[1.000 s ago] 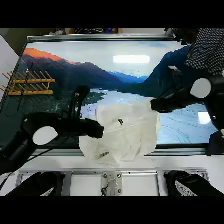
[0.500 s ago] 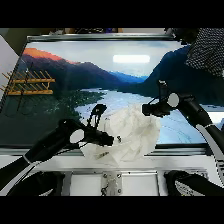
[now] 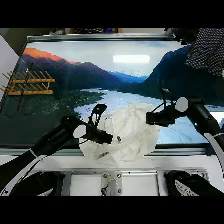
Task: Fold the clothes and pants, and hang the long-sleeved shirts on hangers.
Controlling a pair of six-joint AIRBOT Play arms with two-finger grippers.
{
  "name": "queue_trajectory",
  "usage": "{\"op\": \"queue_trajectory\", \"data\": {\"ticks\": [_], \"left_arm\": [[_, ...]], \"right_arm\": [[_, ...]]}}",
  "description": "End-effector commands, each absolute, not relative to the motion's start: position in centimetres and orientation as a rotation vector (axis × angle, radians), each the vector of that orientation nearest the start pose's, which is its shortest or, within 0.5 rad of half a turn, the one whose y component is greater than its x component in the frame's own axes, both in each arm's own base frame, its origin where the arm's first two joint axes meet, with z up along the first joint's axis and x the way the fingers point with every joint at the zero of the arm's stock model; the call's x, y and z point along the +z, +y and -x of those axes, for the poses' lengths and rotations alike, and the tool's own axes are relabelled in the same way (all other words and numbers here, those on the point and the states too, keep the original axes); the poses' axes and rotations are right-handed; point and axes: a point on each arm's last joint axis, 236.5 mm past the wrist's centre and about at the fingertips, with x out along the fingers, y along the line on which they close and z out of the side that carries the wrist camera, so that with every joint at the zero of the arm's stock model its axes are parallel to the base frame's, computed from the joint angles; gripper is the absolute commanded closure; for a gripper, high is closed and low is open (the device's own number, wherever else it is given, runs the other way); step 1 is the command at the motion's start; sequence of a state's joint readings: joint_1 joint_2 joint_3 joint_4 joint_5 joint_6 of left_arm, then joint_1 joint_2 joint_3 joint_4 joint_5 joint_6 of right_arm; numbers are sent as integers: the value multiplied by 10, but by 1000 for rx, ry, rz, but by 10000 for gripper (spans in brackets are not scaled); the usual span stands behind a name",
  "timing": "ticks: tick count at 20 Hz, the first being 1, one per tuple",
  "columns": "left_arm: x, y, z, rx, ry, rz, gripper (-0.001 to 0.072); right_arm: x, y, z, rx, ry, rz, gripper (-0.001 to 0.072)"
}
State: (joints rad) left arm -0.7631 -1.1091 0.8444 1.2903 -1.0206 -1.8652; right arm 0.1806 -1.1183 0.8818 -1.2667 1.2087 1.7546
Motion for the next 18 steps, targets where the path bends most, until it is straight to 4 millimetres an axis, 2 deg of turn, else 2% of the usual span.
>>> {"op": "queue_trajectory", "data": {"ticks": [1,3,5,10,13,14,15,18], "left_arm": [[-26,-267,-199,-561,1418,7,701],[-26,-267,-200,-561,1417,6,700],[-26,-267,-199,-569,1415,-2,701],[-26,-267,-199,-571,1417,-5,701],[-28,-264,-194,-567,1438,-16,700],[-28,-264,-194,-567,1438,-17,700],[-28,-264,-194,-567,1438,-17,700],[-28,-264,-194,-567,1439,-17,701]], "right_arm": [[-44,142,-255,170,1550,-512,264],[-56,148,-268,135,1480,-614,265],[-59,151,-284,120,1410,-673,266],[-78,150,-304,74,1376,-718,266],[-74,149,-321,63,1305,-750,271],[-74,148,-323,63,1296,-747,337],[-74,148,-323,70,1294,-733,468],[-73,145,-331,72,1259,-720,485]]}}
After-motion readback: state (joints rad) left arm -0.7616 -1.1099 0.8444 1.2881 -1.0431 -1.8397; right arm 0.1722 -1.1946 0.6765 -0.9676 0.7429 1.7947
